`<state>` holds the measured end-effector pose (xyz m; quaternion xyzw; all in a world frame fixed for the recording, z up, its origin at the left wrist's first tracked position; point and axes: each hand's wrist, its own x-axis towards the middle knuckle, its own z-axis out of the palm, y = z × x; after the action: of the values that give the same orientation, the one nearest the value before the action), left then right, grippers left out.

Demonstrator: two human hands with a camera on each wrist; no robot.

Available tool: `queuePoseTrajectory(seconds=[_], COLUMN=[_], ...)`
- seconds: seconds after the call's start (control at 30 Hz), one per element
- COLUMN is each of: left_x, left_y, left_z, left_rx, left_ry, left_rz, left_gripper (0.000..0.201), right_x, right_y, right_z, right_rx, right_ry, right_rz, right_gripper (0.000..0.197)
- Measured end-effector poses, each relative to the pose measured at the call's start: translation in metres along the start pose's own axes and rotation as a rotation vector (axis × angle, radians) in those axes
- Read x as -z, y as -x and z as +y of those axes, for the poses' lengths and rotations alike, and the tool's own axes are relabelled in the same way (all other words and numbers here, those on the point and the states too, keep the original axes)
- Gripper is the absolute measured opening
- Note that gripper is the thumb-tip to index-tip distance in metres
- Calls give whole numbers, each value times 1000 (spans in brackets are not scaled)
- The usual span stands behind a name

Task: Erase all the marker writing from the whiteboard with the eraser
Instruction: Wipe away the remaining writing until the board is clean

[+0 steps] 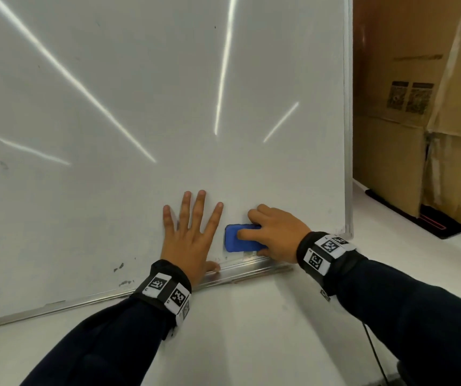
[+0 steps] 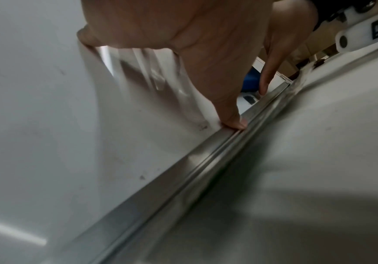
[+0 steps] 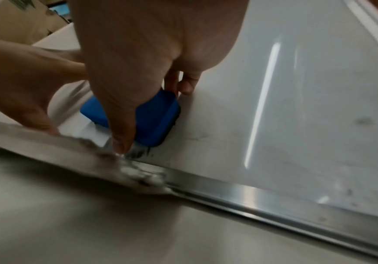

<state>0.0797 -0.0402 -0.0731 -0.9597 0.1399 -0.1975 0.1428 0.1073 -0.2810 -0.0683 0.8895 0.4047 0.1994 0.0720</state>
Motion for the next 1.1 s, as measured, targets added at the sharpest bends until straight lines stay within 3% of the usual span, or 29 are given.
queuePoseTrajectory(seconds=[0.33,0.5,0.73,0.97,1.1], left_x=[-10,-11,-4,-16,-18], left_y=[3,16,28,46,59], left_z=[-17,-57,-58,-82,-93], left_rx=[-78,-194,126,127,216], left_ry=[9,-61,9,28,47], left_rz=[24,25,16,39,13], left_gripper=[140,139,148,145,144], right_x=[4,4,-2,-9,-10], right_y=[43,24,-37,-5,2], right_z=[32,18,-39,-15,-12], right_rx=[-182,-148,-44,6,-9], right_ry=[-24,-43,-82,-39,-27], right_rz=[-60,-4,95,-9,46], right_gripper=[68,66,65,63,60])
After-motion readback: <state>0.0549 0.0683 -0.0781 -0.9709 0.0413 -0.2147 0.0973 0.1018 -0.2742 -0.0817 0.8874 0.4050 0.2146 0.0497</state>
